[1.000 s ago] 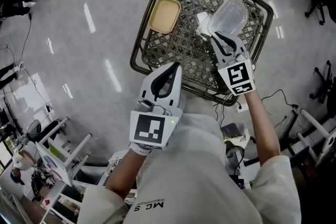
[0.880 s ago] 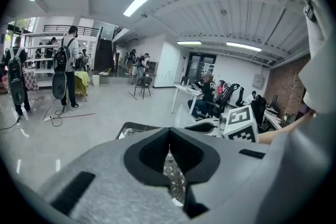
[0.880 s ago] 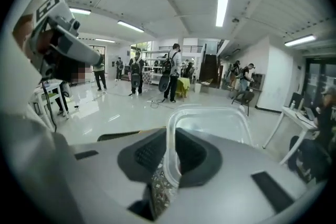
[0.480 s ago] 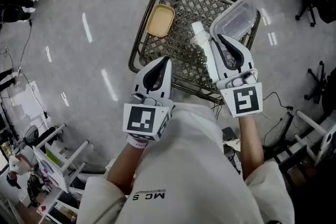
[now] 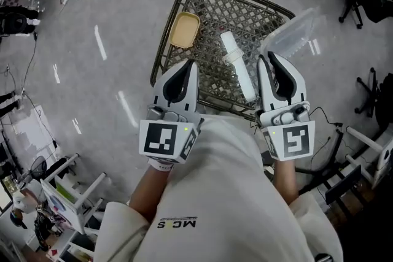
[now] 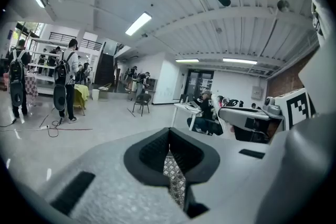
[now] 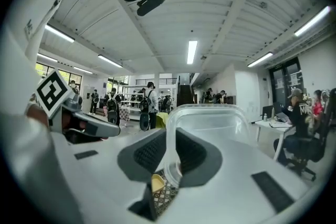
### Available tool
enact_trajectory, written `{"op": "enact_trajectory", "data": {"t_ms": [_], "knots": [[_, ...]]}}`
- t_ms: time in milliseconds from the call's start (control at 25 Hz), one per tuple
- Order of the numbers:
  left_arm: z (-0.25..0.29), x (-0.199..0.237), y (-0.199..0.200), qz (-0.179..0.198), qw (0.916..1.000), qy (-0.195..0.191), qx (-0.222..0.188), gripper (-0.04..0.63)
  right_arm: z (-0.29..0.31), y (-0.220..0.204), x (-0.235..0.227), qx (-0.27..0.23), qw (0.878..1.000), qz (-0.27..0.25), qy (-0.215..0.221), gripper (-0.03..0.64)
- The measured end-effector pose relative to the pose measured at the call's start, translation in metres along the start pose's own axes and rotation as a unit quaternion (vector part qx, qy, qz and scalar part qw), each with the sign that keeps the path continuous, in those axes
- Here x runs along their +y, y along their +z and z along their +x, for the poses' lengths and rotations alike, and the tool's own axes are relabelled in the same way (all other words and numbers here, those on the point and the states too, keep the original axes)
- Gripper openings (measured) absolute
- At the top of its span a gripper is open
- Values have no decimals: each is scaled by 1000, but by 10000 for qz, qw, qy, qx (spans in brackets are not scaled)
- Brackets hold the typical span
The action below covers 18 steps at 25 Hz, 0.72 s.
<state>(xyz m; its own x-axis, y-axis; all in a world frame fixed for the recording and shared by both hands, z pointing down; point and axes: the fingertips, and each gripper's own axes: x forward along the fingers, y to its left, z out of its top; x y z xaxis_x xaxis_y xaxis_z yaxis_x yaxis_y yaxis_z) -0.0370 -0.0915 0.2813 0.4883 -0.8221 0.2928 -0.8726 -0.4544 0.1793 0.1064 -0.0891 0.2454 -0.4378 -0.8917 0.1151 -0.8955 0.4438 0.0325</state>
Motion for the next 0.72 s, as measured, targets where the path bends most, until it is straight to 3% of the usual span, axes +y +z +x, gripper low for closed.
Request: {"op": "enact_trajectory", "data": {"t_ms": [160, 720], "knots": [[0, -4, 1, 12, 10000, -88, -14, 25, -12, -1, 3, -105, 9997, -9, -218, 69], [-20, -9, -4, 59, 9998, -182, -64, 25, -26, -13, 26, -22, 9997, 134, -226, 69]]}}
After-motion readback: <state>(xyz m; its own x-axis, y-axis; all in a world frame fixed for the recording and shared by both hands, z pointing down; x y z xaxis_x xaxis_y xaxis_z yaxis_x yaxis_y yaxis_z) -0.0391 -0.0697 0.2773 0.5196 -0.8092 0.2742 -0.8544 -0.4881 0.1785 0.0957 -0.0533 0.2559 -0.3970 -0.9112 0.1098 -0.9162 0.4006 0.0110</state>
